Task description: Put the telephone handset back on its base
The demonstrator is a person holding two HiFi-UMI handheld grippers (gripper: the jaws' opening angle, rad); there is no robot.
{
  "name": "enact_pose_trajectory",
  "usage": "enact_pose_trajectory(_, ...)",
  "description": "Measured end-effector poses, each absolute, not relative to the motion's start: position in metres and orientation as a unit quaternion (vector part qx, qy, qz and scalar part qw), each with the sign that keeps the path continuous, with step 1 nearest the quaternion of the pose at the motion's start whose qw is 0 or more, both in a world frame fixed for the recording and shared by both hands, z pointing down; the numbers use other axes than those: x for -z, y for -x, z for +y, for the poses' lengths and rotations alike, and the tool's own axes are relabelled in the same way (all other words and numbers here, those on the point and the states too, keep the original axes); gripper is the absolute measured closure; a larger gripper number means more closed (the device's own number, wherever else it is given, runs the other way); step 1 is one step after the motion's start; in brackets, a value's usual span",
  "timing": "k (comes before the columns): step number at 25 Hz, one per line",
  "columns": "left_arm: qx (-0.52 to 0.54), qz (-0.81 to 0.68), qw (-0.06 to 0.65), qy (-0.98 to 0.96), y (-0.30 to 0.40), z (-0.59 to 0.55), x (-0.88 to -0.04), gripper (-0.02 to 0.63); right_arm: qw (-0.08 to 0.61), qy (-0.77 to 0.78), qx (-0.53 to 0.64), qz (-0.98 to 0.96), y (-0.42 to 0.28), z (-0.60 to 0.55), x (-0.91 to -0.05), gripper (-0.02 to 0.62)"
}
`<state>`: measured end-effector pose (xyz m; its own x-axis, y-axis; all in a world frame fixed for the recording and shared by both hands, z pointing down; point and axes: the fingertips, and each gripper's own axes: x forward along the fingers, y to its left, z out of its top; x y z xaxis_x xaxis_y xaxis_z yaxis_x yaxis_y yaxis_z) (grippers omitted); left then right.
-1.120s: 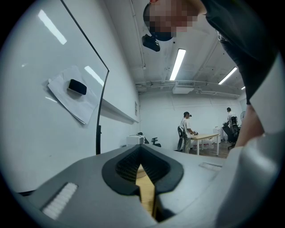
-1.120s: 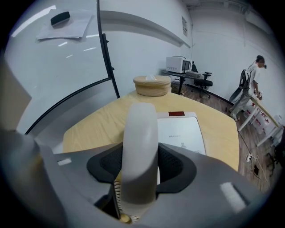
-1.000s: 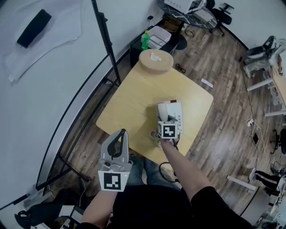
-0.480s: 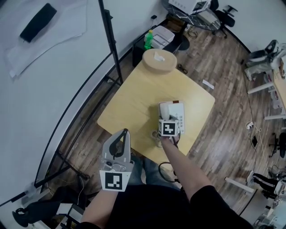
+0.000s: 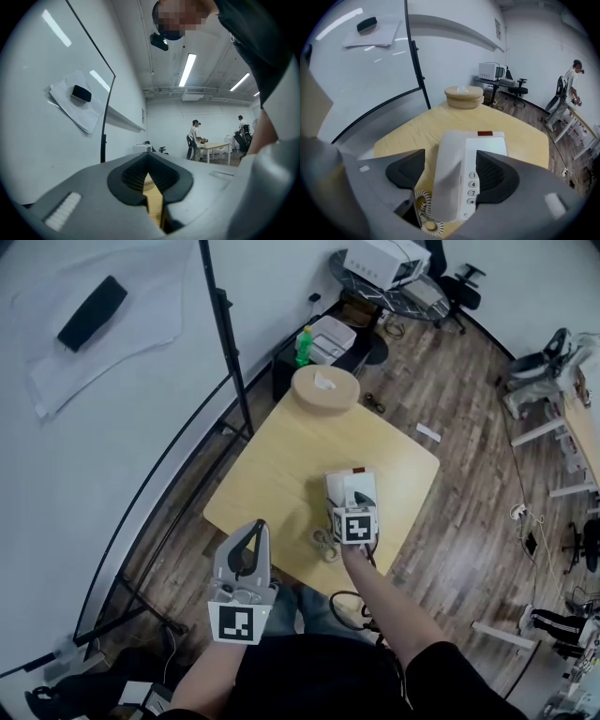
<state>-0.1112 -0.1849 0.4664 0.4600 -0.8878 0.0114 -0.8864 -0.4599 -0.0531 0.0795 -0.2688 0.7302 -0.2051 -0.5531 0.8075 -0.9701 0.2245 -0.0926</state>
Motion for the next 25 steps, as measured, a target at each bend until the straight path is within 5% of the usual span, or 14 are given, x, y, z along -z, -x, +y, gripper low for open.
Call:
enact_pose_trajectory(9,-0.008,0.514,0.028,0.858,0.101,-0.195,-0.424,0.606,0.242,-0.505,-0.171,-0.810,-0.077,-0.246,-0.559,0.272)
enact_pose_trajectory(18,-0.024,0.488,0.054,0.871,0.077,-0.203,-0.385,0.606,0.159,-0.528,-0.030,-0.834,-0.092,-0.216,-0.426,0.487)
enact_pose_trajectory(25,-0.025,0.469,0.057,0.881,0.060,-0.193,-0.370,0.606,0.120,-0.546,-0.005,-0.829,-0.100,-0.193,-0.402,0.571)
